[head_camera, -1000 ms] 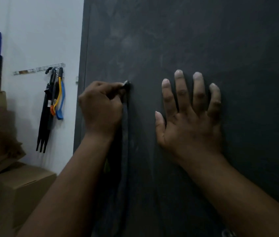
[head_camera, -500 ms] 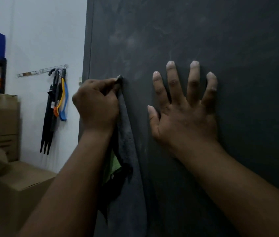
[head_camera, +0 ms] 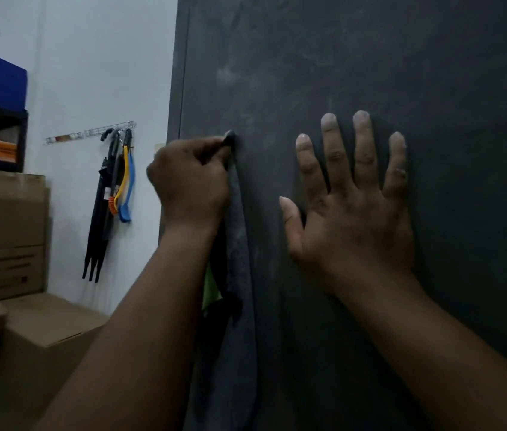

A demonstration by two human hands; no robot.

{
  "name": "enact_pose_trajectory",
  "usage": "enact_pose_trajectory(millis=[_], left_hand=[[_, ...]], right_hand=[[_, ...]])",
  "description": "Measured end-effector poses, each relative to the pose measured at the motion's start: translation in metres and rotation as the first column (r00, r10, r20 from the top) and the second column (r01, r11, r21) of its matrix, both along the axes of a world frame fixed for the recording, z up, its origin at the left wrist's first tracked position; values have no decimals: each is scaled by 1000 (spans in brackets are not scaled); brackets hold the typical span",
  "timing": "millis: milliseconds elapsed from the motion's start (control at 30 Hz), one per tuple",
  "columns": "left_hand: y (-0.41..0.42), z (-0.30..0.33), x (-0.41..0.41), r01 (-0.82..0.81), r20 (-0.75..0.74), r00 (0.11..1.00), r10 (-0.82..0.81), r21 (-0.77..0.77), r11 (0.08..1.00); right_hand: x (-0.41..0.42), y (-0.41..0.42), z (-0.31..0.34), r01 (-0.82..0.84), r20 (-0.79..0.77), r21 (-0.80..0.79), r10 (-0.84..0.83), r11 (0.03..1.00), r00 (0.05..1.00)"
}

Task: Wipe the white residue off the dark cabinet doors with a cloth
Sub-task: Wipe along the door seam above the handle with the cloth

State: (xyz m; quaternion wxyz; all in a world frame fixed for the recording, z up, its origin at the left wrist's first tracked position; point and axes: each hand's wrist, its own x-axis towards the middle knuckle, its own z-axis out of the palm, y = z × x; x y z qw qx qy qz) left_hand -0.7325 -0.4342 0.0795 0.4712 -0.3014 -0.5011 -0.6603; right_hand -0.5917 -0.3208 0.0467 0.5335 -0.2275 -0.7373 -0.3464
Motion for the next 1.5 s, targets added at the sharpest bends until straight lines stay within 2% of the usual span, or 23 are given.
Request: enact_pose_trajectory(millis=[133,233,467,667,767,933,1033,1167,1367,1500], left_hand=[[11,-23,16,-11,-101,995,4,-71,997],[14,-49,20,3,-102,995,-12,-86,996],[13,0,17,29,-50,998,-30,-15,999],[23,-33,29,-54,-165,985,41,-77,996],[16,-28,22,-39,-107,994,33,-54,998],[14,15,18,-12,-12,1000,12,27,1000],[16,19,24,-14,-70,998,12,-26,1000],[22,-9,31,-97,-173,982,82,-84,992],[2,0,0,-89,-16,996,89,-1,996],[3,-6,1,-160,-108,982,153,-58,985]], right_hand=[[0,0,0,-24,-4,-2,24,1000,1000],[0,1,-1,-33,-11,-2,33,999,999],[-2,1,-3,-48,-34,4,48,999,998],[-2,2,-3,-60,-37,5,60,998,998],[-2,2,-4,-66,-38,9,66,998,997],[-1,2,-6,-68,-45,10,69,998,997],[0,3,-6,-75,-42,8,75,997,996],[-1,3,-7,-75,-44,6,75,997,996],[-3,5,-8,-72,-66,25,73,997,995],[-7,5,-8,-59,-92,21,61,998,994]])
